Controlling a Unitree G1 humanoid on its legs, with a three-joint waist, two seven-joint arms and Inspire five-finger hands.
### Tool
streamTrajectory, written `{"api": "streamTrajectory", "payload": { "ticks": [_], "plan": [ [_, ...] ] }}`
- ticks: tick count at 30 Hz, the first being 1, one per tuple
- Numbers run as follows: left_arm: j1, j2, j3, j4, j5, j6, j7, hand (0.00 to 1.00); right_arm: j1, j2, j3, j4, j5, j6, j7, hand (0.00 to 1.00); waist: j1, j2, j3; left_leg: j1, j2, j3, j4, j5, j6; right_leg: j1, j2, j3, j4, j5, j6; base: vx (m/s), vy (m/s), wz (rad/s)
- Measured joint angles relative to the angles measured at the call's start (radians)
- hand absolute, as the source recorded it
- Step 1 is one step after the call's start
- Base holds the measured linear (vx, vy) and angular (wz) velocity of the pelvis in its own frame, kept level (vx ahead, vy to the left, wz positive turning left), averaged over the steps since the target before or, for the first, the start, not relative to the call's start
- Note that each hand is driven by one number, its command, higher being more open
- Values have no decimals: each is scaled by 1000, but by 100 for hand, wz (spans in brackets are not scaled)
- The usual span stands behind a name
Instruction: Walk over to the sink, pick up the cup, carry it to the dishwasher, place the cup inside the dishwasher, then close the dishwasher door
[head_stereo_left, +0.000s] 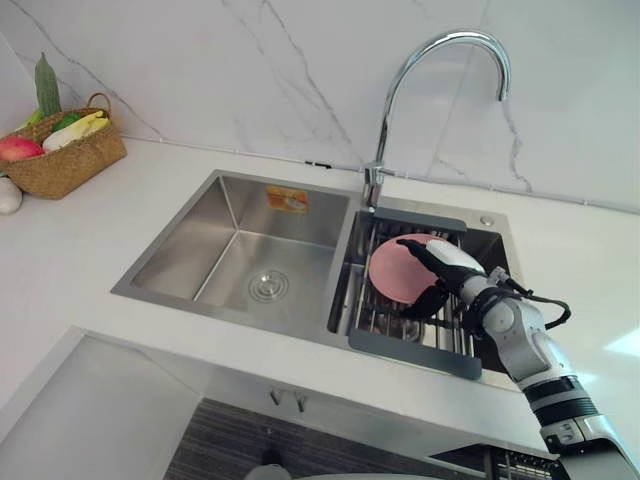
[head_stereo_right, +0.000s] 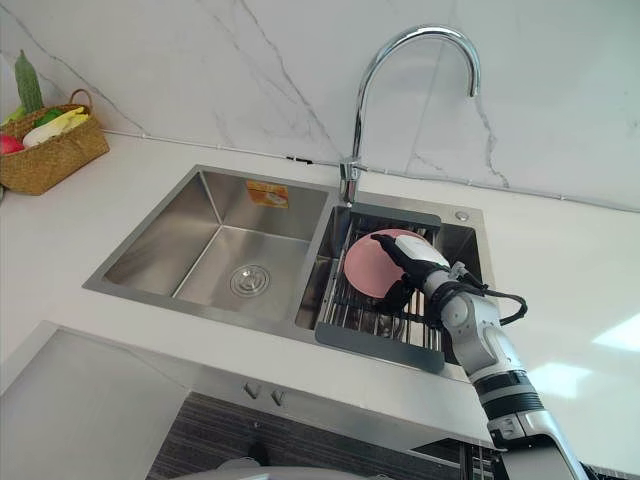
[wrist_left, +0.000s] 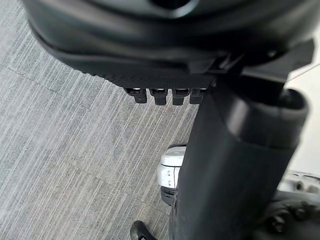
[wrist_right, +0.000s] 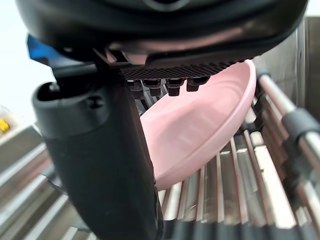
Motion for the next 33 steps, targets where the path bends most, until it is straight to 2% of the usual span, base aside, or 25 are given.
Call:
{"api": "streamTrajectory", "payload": {
  "ticks": [6, 7, 15, 16, 18, 24, 33],
  "plan": [
    [0, 1, -1, -1, 0, 0, -1, 100, -9, 0, 16, 0, -100, -29, -23, 100, 3, -1, 1, 0, 0, -1, 0, 0, 0, -1, 0, -2, -1, 0, 0, 0, 0, 0],
    [0, 1, -1, -1, 0, 0, -1, 100, -10, 0, 22, 0, -108, -30, -33, 0, 3, -2, 0, 0, 0, -1, 0, 0, 0, -1, 0, -2, -1, 0, 0, 0, 0, 0],
    [2, 2, -4, -2, -1, 0, -5, 100, -9, 0, 46, 34, -178, -87, -120, 0, 2, -7, 2, -4, -1, -6, 0, 0, 0, -1, 0, -7, -4, 0, 1, 0, 0, 0],
    [1, 3, -5, -2, -1, 0, -6, 100, -8, 0, 64, 48, -192, -99, -172, 0, -2, -7, 2, -5, -2, -6, 0, 1, 1, -1, 0, -7, -6, 1, 2, 0, 0, 0],
    [2, 3, -5, -2, -1, 0, -6, 100, -8, 0, 66, 49, -214, -107, -205, 0, -2, -7, 2, -5, -2, -6, 0, 1, 1, -1, 0, -7, -7, 1, 2, 0, 0, 0],
    [2, 6, -5, -2, -1, -4, -9, 100, -1, 0, 68, 78, -295, -187, -368, 0, -1, -9, 1, -10, -3, -11, 0, 2, 2, -1, 0, -13, -9, 2, 2, 0, 0, 0],
    [1, 14, -22, -2, -1, -17, -19, 100, 6, -1, 67, 106, -321, -232, -577, 0, 7, -14, -1, -20, -6, -26, 0, 4, 4, 1, -1, -31, -10, 2, 3, 15, -2, 6]
  ]
}}
